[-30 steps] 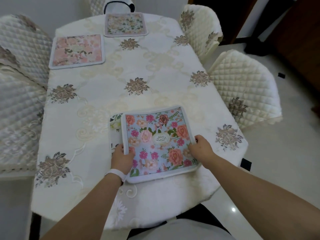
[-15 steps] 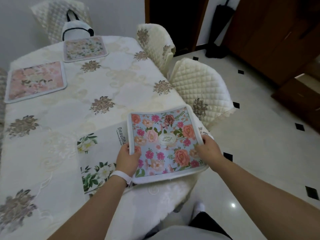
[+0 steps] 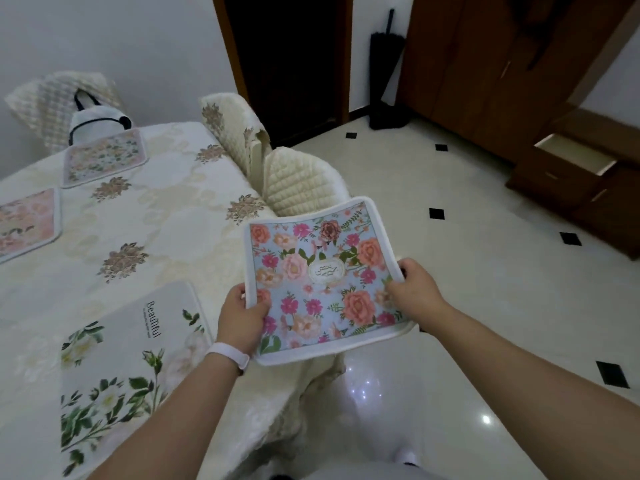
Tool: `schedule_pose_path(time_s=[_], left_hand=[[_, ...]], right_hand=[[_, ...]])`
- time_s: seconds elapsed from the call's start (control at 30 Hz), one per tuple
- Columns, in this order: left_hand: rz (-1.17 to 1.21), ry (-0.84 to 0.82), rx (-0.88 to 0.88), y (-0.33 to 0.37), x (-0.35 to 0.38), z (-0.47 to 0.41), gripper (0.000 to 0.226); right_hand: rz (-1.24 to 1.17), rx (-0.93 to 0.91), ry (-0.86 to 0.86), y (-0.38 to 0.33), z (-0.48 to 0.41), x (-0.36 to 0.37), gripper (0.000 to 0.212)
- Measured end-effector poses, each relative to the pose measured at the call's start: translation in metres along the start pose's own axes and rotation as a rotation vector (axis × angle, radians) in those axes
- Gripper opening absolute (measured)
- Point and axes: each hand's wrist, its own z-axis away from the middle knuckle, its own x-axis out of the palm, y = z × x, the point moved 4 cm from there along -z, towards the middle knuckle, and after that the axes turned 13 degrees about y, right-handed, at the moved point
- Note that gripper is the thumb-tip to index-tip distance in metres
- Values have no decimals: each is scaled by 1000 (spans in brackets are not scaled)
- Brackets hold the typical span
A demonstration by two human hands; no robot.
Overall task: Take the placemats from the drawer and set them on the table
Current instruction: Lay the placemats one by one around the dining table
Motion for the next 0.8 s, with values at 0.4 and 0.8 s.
schedule_pose_path(time_s=[0.4,0.8], left_hand=[[52,-82,20,63,160,51,18],[44,-126,74,119,260,0,24]], right_hand=[[-136,71,73,56,-78,-148,17],[-165,91,110,51,-180,-178,16]])
